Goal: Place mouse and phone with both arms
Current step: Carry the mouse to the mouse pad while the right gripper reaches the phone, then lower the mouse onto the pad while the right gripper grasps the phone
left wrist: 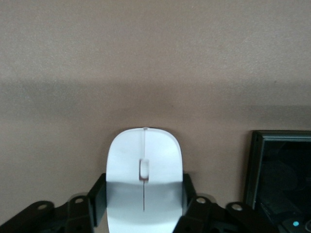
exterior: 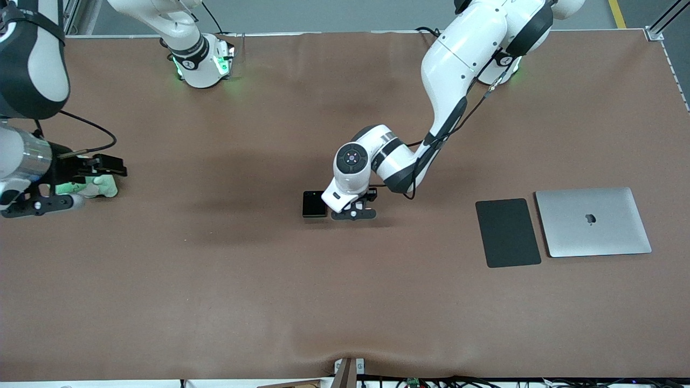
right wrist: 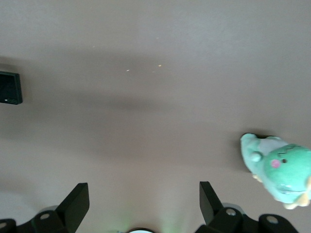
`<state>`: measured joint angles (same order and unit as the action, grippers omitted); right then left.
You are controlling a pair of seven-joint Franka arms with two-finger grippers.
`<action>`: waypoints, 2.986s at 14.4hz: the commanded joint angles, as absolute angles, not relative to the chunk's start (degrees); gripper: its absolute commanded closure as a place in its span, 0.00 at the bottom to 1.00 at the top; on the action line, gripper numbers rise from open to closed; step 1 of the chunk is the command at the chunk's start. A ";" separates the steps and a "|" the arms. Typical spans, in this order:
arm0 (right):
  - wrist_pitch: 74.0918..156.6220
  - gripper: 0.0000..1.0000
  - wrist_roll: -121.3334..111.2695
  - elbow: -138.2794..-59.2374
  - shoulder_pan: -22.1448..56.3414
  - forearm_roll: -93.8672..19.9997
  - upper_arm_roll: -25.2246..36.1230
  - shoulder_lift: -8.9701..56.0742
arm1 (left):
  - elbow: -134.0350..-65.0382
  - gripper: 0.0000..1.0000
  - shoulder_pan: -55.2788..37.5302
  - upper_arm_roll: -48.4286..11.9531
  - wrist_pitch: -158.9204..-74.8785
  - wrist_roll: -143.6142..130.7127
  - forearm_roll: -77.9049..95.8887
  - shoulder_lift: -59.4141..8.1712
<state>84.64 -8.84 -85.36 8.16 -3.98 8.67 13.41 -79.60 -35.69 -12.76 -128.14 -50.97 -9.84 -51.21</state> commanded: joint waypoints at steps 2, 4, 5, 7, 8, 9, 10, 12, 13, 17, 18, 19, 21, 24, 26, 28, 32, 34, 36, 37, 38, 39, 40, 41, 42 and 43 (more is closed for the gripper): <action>84.81 0.00 -3.70 -88.06 10.45 -7.20 8.96 12.83 | -78.13 0.44 -36.30 -12.22 -128.23 -52.74 -12.13 -51.77; 85.34 0.00 -2.73 -88.68 11.77 -7.29 8.96 12.83 | -78.13 0.44 -35.86 -12.22 -127.88 -52.56 -12.30 -51.24; 86.04 0.00 -2.64 -89.20 12.73 -7.38 8.96 12.83 | -78.13 0.44 -35.69 -12.22 -127.79 -52.47 -12.30 -50.81; 87.79 0.00 -1.33 -90.52 14.93 -7.64 8.96 12.74 | -78.13 0.44 -35.07 -12.22 -127.71 -52.38 -12.48 -49.58; 88.93 0.00 2.60 -91.48 16.33 -7.82 8.96 12.66 | -78.22 0.47 -33.85 -12.22 -127.27 -51.86 -13.00 -48.53; 90.16 0.00 4.99 -92.19 17.74 -7.82 8.96 12.57 | -78.31 0.49 -32.45 -12.39 -126.13 -50.90 -13.96 -47.38; 91.22 0.00 6.31 -92.63 19.23 -7.91 8.96 12.57 | -78.31 0.50 -31.39 -12.48 -124.73 -50.11 -14.24 -45.98; 93.59 0.00 8.34 -93.07 20.91 -8.26 8.96 12.74 | -78.48 0.50 -29.54 -12.48 -123.84 -48.79 -14.24 -43.43; 95.43 0.00 9.22 -93.95 21.96 -8.26 8.88 12.83 | -78.57 0.50 -28.05 -12.65 -123.66 -47.91 -14.24 -42.11; 102.12 0.00 11.25 -97.56 25.30 -10.54 8.96 13.09 | -81.12 0.50 -21.38 -13.18 -123.66 -40.81 -13.19 -36.75; 102.30 0.00 11.34 -97.47 26.27 -10.81 8.96 13.62 | -82.25 0.50 -19.44 -13.36 -123.58 -38.26 -13.18 -35.69; 103.17 0.00 12.30 -97.47 26.54 -11.16 8.96 14.15 | -83.66 0.50 -16.99 -14.06 -123.31 -35.27 -13.10 -34.64; 105.72 0.00 16.76 -97.56 29.60 -12.21 8.96 15.72 | -85.86 0.50 -11.19 -16.42 -123.31 -29.12 -13.10 -32.97; 110.82 0.00 22.93 -97.56 33.66 -12.22 8.96 18.71 | -90.07 0.50 0.05 -22.04 -123.31 -20.07 -13.10 -30.94; 113.80 0.00 24.16 -97.56 35.50 -12.22 8.96 20.82 | -92.97 0.50 8.39 -26.35 -123.31 -14.18 -13.10 -30.50; 117.67 0.00 26.79 -97.56 37.17 -12.22 8.96 23.02 | -95.44 0.50 14.22 -28.65 -123.40 -12.13 -13.27 -30.59; 122.85 0.00 28.74 -97.56 40.33 -12.22 8.96 27.15 | -97.91 0.50 16.95 -28.21 -123.66 -12.39 -17.21 -31.02; 126.55 0.00 29.97 -97.56 41.39 -12.30 8.96 29.87 | -99.40 0.50 17.75 -28.21 -124.80 -13.27 -20.20 -31.46; 128.75 0.00 31.63 -97.56 42.89 -12.39 8.96 32.51 | -101.77 0.50 19.76 -28.21 -128.13 -14.06 -22.49 -32.16; 129.72 0.00 31.81 -97.56 42.98 -12.39 8.96 33.22 | -102.82 0.50 20.56 -28.21 -130.06 -14.15 -23.11 -32.43; 130.42 0.00 31.82 -97.38 43.15 -12.39 8.96 34.09 | -103.44 0.50 20.74 -28.21 -131.82 -14.15 -23.72 -33.04; 131.39 0.00 31.90 -97.38 43.42 -12.48 8.96 34.97 | -103.88 0.50 20.83 -28.21 -133.23 -14.59 -23.82 -33.83; 132.70 0.00 32.17 -97.38 43.77 -12.65 8.88 36.02 | -104.06 0.50 21.09 -28.21 -134.03 -15.72 -23.82 -34.45; 134.02 0.00 32.69 -97.38 44.20 -13.27 8.88 36.82 | -104.06 0.50 20.92 -28.21 -134.21 -16.78 -23.91 -34.89; 134.90 0.00 32.87 -97.38 44.82 -13.88 8.88 37.52 | -104.06 0.50 20.66 -28.21 -134.30 -17.66 -23.91 -35.50; 135.87 0.00 32.96 -97.30 44.91 -14.15 8.88 38.31 | -104.15 0.50 20.65 -28.21 -134.38 -18.10 -23.91 -35.59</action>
